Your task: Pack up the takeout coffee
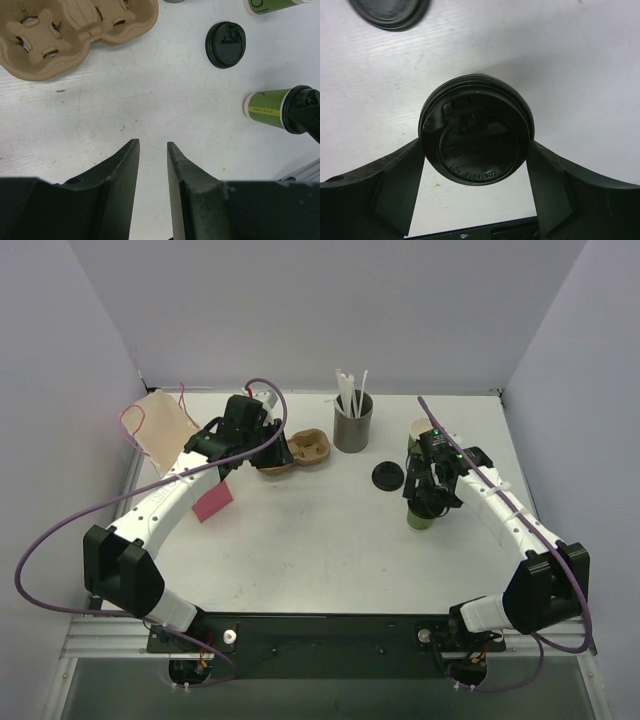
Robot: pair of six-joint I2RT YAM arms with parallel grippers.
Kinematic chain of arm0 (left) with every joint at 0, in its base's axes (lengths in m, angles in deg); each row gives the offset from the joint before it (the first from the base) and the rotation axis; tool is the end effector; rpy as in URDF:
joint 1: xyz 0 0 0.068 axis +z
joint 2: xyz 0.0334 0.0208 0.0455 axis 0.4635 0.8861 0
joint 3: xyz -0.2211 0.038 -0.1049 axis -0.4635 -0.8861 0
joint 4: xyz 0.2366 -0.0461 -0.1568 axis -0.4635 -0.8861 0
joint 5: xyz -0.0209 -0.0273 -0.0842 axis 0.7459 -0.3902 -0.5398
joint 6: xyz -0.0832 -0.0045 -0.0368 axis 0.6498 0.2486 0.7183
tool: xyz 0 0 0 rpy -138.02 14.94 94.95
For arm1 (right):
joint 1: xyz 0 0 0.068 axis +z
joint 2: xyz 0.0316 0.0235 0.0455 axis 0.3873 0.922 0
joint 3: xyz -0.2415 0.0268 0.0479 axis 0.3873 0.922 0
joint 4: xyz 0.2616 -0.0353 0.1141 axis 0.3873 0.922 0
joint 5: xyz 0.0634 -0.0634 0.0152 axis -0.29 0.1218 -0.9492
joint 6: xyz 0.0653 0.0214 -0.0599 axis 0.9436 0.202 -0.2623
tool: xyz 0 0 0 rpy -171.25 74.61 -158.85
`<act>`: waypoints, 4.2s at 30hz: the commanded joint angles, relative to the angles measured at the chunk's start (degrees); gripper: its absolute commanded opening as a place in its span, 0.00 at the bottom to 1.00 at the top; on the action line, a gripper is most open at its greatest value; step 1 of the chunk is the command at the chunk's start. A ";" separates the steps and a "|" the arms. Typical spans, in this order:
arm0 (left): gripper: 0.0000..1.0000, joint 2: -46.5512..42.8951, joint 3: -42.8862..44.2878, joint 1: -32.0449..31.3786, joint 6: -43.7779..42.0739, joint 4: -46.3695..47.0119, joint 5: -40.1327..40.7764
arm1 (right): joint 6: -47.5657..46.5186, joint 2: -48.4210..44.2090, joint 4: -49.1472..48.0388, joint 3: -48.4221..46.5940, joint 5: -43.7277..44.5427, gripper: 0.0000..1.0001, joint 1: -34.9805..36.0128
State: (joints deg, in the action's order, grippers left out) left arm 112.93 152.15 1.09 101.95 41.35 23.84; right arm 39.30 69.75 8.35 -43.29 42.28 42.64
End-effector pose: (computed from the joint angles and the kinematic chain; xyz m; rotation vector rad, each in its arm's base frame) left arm 0.3528 -0.1881 0.2718 0.0120 2.3865 -0.6361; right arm 0.3392 0.1091 0.2135 0.2088 2.4802 0.1506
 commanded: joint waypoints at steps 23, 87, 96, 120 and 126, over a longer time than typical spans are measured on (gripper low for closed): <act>0.46 -2.21 1.18 -0.02 -0.84 1.61 -1.46 | 3.16 -7.80 0.27 6.23 -1.50 0.93 -11.42; 0.14 27.15 12.52 7.54 -1.11 2.66 22.89 | 4.30 22.87 -14.05 -21.63 -7.92 0.57 9.32; 0.00 23.72 10.86 7.54 -4.62 1.34 16.21 | 3.78 24.37 -14.05 -22.25 -8.27 0.57 9.41; 0.00 13.26 2.15 7.54 -6.21 2.31 8.48 | 2.72 34.30 -14.05 -29.98 -8.18 0.45 13.28; 0.00 12.73 1.53 7.98 -5.68 2.22 7.95 | 2.72 36.41 -12.82 -31.21 -6.43 0.38 14.24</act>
State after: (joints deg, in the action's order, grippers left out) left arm 129.56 153.77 8.35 95.94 42.05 33.30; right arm 42.56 105.75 -6.27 -71.75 33.67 56.30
